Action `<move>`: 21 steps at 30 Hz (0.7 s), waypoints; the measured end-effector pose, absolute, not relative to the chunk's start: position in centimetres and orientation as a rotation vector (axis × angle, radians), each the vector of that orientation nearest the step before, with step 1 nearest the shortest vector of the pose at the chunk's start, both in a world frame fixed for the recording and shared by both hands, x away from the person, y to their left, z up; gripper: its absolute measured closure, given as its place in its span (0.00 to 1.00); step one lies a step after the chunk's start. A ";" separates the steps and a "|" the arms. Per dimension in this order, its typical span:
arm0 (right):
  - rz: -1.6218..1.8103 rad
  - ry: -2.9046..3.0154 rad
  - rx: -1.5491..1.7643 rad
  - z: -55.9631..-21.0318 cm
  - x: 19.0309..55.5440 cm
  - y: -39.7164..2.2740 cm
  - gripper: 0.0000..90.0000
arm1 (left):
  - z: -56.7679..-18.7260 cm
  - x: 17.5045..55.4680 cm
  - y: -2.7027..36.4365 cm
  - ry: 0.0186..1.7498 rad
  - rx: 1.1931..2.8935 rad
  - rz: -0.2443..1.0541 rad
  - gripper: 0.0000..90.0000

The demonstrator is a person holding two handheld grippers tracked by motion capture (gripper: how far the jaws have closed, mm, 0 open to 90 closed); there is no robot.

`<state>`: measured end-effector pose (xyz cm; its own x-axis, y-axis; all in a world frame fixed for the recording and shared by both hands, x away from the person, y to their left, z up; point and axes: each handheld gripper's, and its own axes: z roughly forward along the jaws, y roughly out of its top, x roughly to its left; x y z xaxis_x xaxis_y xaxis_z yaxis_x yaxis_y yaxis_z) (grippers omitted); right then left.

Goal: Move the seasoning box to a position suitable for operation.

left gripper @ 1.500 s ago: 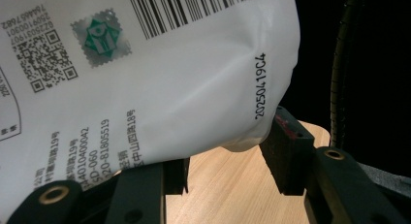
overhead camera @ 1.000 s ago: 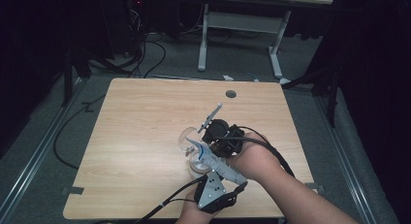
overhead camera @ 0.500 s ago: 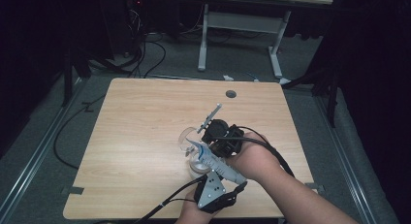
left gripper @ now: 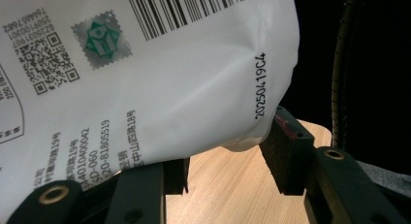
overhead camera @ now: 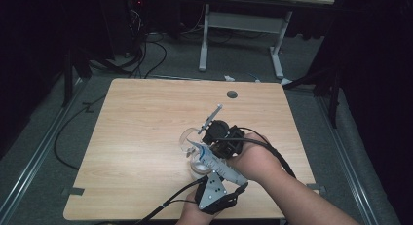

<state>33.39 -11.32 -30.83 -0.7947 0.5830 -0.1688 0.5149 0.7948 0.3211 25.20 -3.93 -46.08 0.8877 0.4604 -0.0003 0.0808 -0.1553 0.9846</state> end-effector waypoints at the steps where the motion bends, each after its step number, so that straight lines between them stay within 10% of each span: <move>1: 0.379 2.725 0.849 -30.8 33.4 -11.3 1.00 | -46.1 25.2 -3.9 0.416 1.709 0.350 0.63; 21: 0.391 2.745 0.844 -31.8 33.0 -11.6 1.00 | -48.1 24.9 -3.2 0.382 1.760 0.377 0.63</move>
<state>33.04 -11.60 -31.81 -0.8036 0.5757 -0.1509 0.5107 0.7972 0.3218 24.90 -3.21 -48.07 0.8925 0.4486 0.0479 0.0538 -0.2112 0.9760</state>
